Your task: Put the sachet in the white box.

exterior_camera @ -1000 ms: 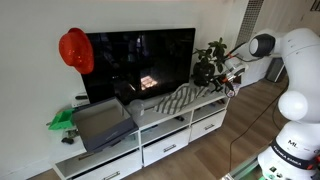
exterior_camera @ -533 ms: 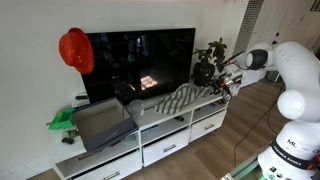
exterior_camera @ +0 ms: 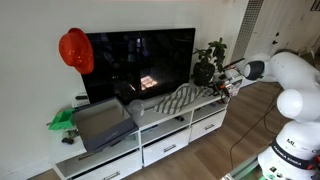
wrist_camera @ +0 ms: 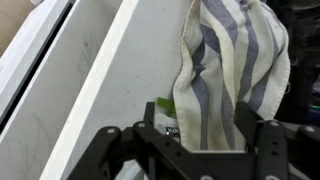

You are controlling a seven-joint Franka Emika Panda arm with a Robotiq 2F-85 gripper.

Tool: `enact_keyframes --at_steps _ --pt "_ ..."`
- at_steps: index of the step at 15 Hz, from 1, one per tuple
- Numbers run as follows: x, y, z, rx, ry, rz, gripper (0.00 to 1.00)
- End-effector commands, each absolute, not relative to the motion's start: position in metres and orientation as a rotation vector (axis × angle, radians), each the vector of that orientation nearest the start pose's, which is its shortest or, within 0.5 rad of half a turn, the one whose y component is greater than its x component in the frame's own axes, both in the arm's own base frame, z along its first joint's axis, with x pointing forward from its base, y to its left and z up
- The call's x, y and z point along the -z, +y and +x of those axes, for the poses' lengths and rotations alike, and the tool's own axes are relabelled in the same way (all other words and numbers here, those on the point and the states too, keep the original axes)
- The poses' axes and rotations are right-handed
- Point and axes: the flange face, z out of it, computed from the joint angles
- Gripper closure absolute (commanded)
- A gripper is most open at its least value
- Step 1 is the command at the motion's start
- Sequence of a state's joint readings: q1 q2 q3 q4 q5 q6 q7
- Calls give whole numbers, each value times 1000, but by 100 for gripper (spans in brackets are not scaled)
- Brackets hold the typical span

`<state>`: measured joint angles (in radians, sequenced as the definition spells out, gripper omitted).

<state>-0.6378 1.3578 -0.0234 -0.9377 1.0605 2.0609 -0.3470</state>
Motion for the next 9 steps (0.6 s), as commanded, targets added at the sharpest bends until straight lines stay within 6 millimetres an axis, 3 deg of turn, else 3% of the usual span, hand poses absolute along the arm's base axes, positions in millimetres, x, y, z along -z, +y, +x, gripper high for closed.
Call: enact_keyframes --at_steps 1,2,3,4,6,9 --pt "-12 -428 624 268 1066 -2014 26" --pt "-9 -430 624 272 1072 -2013 29" --pt "-8 -431 624 273 1079 -2008 39" --pt "-6 -432 625 277 1085 -2008 38" --pt "-2 -431 627 284 1096 -2007 44" --pt "-4 -429 627 289 1107 -2013 40"
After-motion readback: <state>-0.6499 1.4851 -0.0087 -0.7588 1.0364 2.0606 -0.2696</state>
